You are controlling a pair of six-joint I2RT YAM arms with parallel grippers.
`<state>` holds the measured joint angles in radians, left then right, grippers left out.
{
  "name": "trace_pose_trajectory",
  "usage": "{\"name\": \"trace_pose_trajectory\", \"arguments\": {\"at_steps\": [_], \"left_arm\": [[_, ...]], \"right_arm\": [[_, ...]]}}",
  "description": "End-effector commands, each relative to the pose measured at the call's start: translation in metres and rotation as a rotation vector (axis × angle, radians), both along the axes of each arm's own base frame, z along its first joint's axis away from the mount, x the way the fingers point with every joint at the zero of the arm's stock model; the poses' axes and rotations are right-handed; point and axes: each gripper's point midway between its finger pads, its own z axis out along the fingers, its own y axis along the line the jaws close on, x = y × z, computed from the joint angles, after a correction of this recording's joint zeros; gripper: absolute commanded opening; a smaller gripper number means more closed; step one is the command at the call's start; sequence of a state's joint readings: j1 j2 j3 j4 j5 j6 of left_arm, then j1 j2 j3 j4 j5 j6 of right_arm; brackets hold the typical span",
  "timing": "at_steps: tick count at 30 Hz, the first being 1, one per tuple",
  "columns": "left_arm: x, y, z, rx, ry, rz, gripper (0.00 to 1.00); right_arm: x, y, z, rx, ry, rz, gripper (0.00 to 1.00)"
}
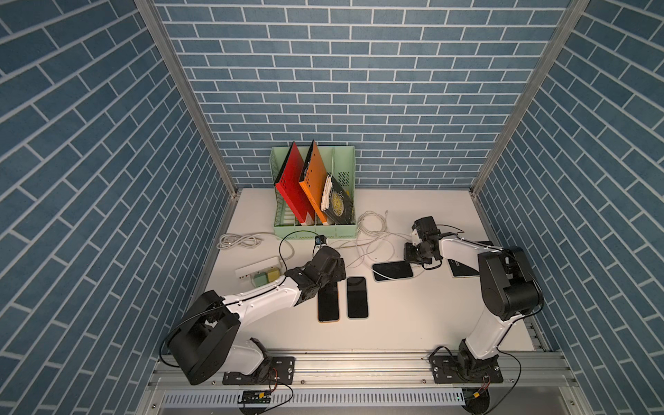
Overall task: Unplug the charging cable from the phone
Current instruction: Adjust the phone at the center of the board, then adjust the charging cable at the center of the board.
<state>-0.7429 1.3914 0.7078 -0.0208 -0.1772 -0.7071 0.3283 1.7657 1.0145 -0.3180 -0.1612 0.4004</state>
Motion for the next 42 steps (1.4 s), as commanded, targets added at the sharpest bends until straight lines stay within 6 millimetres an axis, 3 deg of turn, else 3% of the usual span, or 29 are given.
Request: {"name": "trace_pose_trajectory", "arguments": {"at_steps": [1,4,9,14,16,21,26,31,42], "left_arm": [[0.001,-0.005,-0.004,0.003,0.005,-0.013,0.73],[0.002,-0.006,-0.005,0.001,0.006,-0.016,0.73],[0.003,-0.008,-0.007,0.004,0.011,-0.020,0.73],[0.003,-0.007,-0.004,0.004,0.007,-0.020,0.73],[0.003,-0.006,-0.002,0.008,0.001,-0.017,0.73],[0.003,-0.004,-0.003,0.016,0.002,-0.014,0.73],[0.005,0.000,-0.002,0.021,0.001,0.002,0.73],[0.002,0.008,-0.001,0.026,-0.001,0.020,0.73],[-0.007,0.029,-0.001,0.033,-0.007,0.068,0.73]], "right_arm": [[-0.030,0.004,0.002,-0.010,0.057,0.010,0.19],[-0.044,0.007,0.006,-0.030,0.052,0.032,0.21],[-0.051,0.013,0.019,-0.018,0.038,0.044,0.22],[-0.048,0.017,0.047,-0.028,-0.045,0.064,0.46],[-0.051,0.028,0.059,-0.026,-0.078,0.110,0.50],[-0.065,0.074,0.077,-0.019,-0.157,0.292,0.51],[-0.066,0.116,0.076,0.003,-0.191,0.390,0.50],[-0.063,0.150,0.055,-0.039,-0.163,0.470,0.50],[-0.050,0.164,0.022,-0.139,-0.128,0.501,0.39]]}}
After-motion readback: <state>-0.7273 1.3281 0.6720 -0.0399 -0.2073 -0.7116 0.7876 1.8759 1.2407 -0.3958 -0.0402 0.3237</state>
